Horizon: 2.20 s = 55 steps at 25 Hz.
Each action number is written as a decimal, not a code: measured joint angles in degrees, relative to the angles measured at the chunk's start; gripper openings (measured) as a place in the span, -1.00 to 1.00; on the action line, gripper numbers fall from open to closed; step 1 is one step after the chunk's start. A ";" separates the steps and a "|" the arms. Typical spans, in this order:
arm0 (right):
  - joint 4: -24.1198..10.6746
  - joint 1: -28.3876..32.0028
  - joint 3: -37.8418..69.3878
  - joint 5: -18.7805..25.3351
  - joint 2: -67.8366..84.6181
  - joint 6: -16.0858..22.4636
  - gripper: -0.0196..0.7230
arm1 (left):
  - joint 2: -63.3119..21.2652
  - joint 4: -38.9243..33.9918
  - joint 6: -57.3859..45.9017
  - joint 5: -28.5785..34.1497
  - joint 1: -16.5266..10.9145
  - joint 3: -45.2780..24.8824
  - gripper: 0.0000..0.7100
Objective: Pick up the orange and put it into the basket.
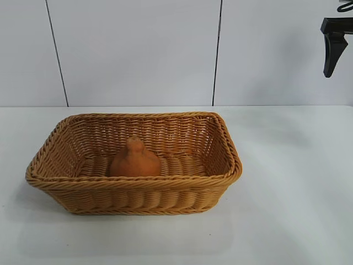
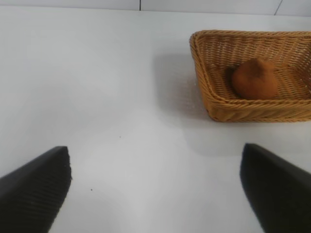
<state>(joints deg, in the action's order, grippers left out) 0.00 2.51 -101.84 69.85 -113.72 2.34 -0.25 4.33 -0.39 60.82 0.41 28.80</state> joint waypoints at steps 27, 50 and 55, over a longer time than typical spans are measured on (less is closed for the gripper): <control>4.35 -0.59 62.89 -3.22 54.15 -7.14 0.92 | 0.00 0.00 0.00 0.00 0.00 0.00 0.89; 4.45 -0.59 73.72 -11.29 110.59 -7.98 0.92 | 0.00 0.00 0.00 0.00 0.00 0.00 0.89; 4.45 -0.67 73.72 -11.14 113.95 -7.96 0.92 | 0.00 0.00 0.00 0.00 0.00 0.00 0.89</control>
<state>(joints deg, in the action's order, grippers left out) 4.45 1.84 -28.11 58.72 0.23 -5.61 -0.25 4.33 -0.39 60.82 0.41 28.80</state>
